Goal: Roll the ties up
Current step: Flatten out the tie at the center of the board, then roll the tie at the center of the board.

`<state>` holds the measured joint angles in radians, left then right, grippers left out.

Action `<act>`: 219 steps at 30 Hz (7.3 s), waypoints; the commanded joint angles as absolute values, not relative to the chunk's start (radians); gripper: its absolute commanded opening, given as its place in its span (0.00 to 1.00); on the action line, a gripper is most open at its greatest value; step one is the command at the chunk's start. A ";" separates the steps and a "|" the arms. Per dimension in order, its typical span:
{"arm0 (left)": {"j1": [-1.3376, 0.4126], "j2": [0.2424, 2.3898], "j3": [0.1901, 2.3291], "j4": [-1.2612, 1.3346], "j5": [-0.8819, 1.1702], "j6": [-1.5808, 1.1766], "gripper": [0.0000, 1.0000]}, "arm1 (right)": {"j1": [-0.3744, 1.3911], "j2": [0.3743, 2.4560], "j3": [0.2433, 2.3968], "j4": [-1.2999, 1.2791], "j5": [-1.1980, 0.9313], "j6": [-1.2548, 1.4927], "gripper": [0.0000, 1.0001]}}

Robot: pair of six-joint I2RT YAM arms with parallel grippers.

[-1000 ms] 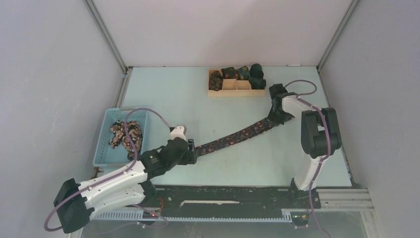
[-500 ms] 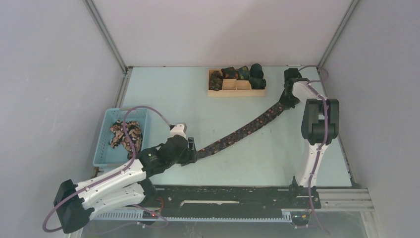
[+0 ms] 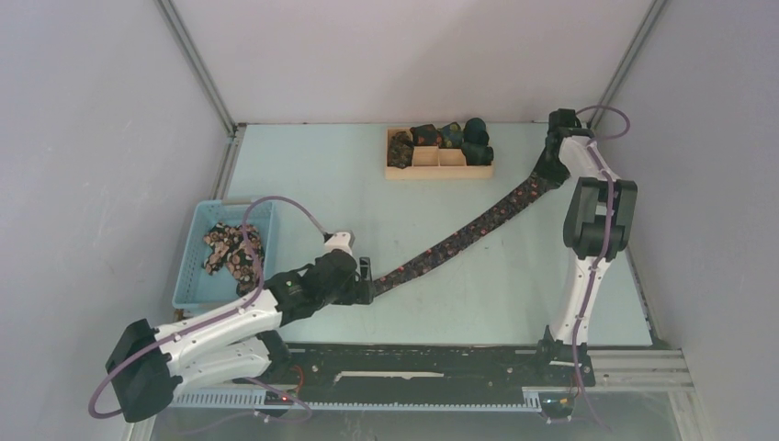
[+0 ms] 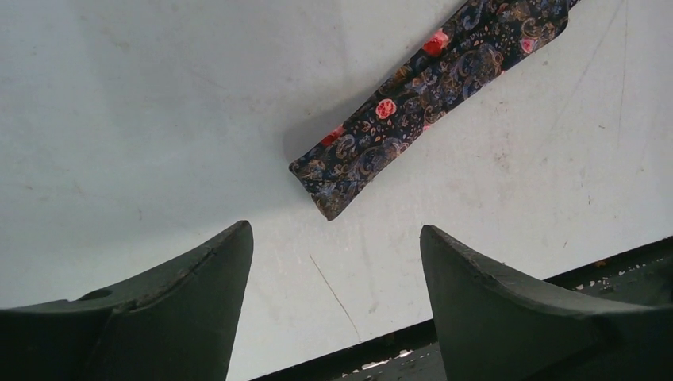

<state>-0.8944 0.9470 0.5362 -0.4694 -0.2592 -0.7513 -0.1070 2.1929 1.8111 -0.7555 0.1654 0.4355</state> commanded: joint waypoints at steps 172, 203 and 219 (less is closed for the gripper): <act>-0.810 0.746 0.310 -0.231 -0.417 -1.212 0.00 | 1.022 1.947 1.197 -0.082 -0.175 0.634 0.14; -0.780 0.992 0.469 -0.249 -0.364 -1.117 0.00 | 1.000 1.974 1.234 -0.073 -0.266 0.530 0.13; -0.778 1.071 0.522 -0.253 -0.334 -1.110 0.00 | 0.942 1.876 1.171 -0.070 -0.325 0.510 0.13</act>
<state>-0.7845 1.0664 0.4866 -0.2665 -0.3454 -1.1244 0.9627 1.9141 1.1728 -0.1135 -0.2890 0.5179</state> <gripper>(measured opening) 0.009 0.129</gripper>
